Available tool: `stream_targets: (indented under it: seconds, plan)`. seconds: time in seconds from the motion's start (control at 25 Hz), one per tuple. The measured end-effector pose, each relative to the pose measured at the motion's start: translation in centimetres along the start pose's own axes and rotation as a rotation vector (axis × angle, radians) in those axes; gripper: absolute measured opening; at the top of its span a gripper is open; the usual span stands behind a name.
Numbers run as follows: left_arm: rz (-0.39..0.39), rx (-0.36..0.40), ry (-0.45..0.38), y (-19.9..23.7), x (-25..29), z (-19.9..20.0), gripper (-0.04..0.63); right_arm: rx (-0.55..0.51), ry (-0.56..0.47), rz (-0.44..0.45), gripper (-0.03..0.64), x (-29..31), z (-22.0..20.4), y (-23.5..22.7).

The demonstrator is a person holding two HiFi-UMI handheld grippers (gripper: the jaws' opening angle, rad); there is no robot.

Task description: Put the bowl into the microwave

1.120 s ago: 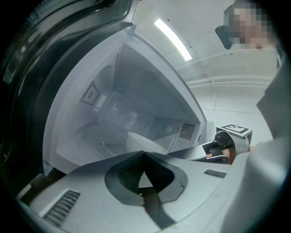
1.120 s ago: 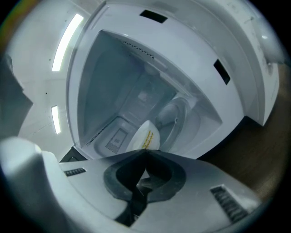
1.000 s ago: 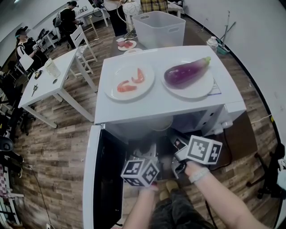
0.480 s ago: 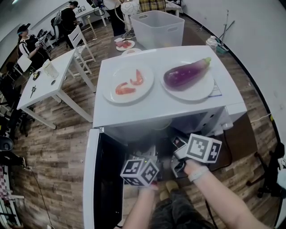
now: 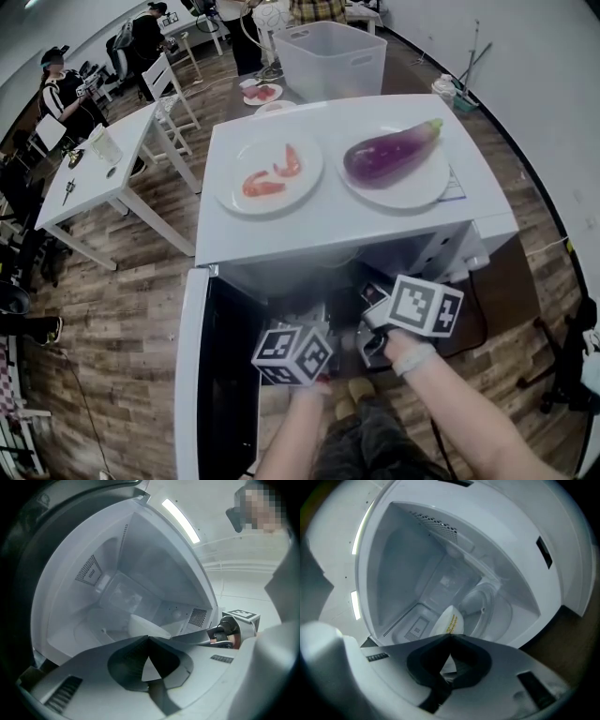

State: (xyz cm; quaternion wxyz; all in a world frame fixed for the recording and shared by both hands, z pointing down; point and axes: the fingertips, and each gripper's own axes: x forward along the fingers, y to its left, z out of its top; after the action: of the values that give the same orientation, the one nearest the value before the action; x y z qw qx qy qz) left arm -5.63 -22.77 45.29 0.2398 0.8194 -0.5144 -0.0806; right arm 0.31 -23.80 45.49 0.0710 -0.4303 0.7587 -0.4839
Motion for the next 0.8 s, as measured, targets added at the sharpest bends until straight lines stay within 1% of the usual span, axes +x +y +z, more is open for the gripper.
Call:
stream_targets:
  seconds: [0.28, 0.4, 0.64, 0.8]
  plan:
    - [-0.002, -0.001, 0.004, -0.1, -0.3, -0.1, 0.000, 0.004, -0.002, 0.005, 0.003, -0.2, -0.3, 0.1]
    - [-0.001, 0.002, 0.005, -0.1, -0.6, -0.2, 0.000, -0.011, 0.004, 0.016, 0.003, -0.3, -0.6, 0.3]
    - [-0.006, 0.012, 0.005, -0.4, -1.5, -0.6, 0.002, -0.082, 0.018, 0.026, 0.003, -0.6, -1.7, 0.4]
    - [-0.009, 0.027, 0.002, -0.7, -2.1, -0.8, 0.000, -0.224, 0.028, 0.050, 0.003, -0.9, -2.7, 0.7]
